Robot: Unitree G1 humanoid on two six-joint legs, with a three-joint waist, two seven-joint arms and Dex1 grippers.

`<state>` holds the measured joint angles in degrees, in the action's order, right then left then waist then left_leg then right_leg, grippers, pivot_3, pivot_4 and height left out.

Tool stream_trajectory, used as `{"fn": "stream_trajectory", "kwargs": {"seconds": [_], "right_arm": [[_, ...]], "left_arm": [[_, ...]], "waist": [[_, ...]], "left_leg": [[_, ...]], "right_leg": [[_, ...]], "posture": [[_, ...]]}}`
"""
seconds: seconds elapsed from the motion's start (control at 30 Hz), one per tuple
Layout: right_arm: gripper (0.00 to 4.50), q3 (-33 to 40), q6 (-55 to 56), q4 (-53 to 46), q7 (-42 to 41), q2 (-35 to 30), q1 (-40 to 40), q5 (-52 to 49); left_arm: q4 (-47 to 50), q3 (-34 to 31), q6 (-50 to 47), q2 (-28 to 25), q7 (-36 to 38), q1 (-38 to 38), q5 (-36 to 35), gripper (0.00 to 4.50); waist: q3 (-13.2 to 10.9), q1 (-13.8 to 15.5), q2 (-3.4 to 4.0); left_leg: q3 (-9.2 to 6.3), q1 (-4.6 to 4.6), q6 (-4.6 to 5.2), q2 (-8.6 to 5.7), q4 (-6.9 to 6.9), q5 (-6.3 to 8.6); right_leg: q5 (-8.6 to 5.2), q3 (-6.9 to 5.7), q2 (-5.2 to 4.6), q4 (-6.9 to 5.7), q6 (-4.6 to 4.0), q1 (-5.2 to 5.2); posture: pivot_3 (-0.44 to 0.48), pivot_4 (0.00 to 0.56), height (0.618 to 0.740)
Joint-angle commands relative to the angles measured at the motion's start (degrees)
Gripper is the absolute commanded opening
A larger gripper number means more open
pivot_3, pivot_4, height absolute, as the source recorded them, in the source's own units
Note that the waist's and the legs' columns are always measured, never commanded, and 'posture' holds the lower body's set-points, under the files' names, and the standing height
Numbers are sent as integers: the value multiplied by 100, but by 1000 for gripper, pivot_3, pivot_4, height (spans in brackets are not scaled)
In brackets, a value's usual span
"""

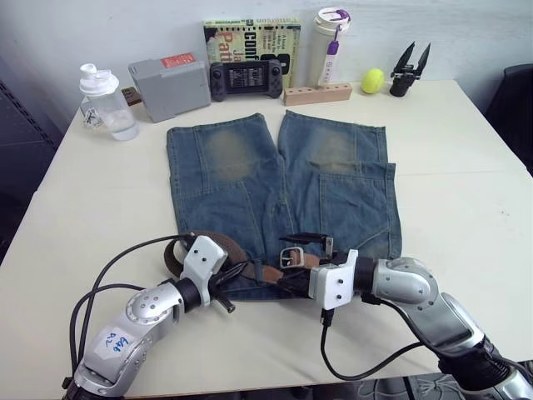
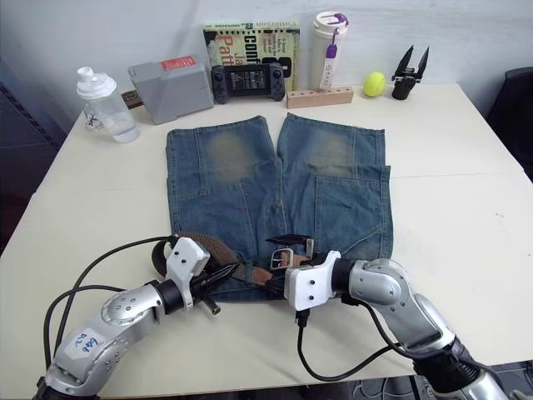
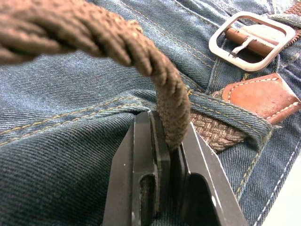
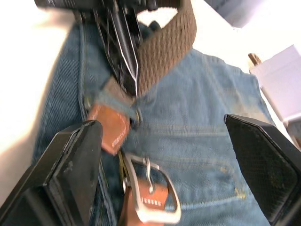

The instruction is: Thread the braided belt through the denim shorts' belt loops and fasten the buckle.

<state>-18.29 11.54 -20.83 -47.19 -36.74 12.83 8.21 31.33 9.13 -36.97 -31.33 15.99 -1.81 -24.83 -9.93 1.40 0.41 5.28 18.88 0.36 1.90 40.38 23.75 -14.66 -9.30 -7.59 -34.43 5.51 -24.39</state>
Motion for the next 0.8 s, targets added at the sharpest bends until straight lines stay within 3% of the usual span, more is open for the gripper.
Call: {"fn": "stream_trajectory", "kwargs": {"seconds": [0.03,0.8], "right_arm": [[4409,-135,263,-44,16,-11,-76,196],[4409,-85,259,265,213,223,340,543]], "left_arm": [[-156,268,-384,24,104,-212,134,0],[-34,226,-477,157,150,-313,230,0]], "waist": [[0,1,0],[1,-3,1]], "left_leg": [[0,0,0,0,0,0],[-3,-9,1,0,0,0]], "right_leg": [[0,0,0,0,0,0],[0,1,-2,-1,0,7]], "posture": [[0,150,722],[0,150,722]]}}
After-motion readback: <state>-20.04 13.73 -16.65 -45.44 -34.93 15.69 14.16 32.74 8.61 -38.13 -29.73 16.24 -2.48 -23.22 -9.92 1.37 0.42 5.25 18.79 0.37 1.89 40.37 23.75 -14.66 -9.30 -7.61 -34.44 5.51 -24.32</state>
